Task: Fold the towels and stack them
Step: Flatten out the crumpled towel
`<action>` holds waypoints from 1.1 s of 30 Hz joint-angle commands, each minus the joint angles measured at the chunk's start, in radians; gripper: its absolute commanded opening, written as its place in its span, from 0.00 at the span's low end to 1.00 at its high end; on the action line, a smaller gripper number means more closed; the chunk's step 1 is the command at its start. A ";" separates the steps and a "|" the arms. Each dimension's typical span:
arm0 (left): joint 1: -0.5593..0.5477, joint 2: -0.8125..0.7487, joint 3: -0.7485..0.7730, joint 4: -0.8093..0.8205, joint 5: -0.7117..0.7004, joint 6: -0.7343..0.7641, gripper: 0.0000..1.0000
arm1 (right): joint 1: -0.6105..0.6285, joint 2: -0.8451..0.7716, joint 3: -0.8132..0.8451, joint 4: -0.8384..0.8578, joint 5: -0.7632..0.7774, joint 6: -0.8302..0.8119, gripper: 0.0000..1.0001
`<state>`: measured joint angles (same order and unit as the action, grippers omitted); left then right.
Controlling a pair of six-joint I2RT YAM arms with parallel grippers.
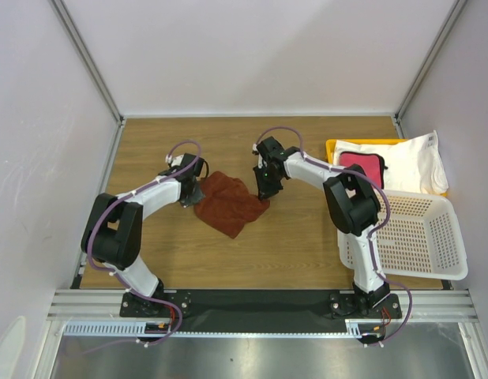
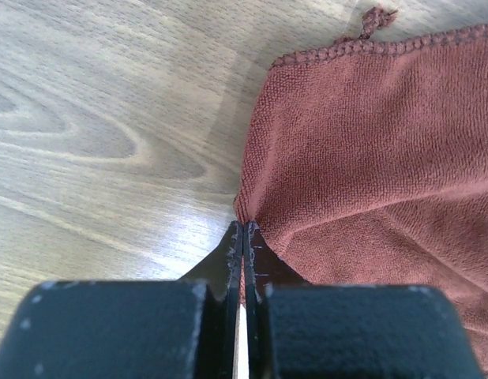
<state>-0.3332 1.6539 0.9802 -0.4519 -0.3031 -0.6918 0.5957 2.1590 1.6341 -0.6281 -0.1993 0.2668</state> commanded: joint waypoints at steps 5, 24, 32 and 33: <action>0.006 -0.055 0.027 -0.027 -0.059 -0.012 0.00 | -0.026 -0.145 -0.072 0.011 0.155 -0.003 0.00; -0.018 0.070 0.218 -0.105 0.144 0.060 0.01 | -0.229 -0.372 -0.299 -0.065 0.177 0.038 0.00; -0.041 0.046 0.216 -0.083 0.150 0.058 0.20 | -0.277 -0.306 -0.244 -0.058 0.115 0.034 0.04; -0.046 0.040 0.216 -0.087 0.145 0.054 0.22 | -0.283 -0.295 -0.217 -0.061 0.110 0.032 0.06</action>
<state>-0.3626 1.7306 1.1599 -0.5396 -0.1467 -0.6525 0.3359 1.8347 1.3506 -0.6769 -0.0597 0.3141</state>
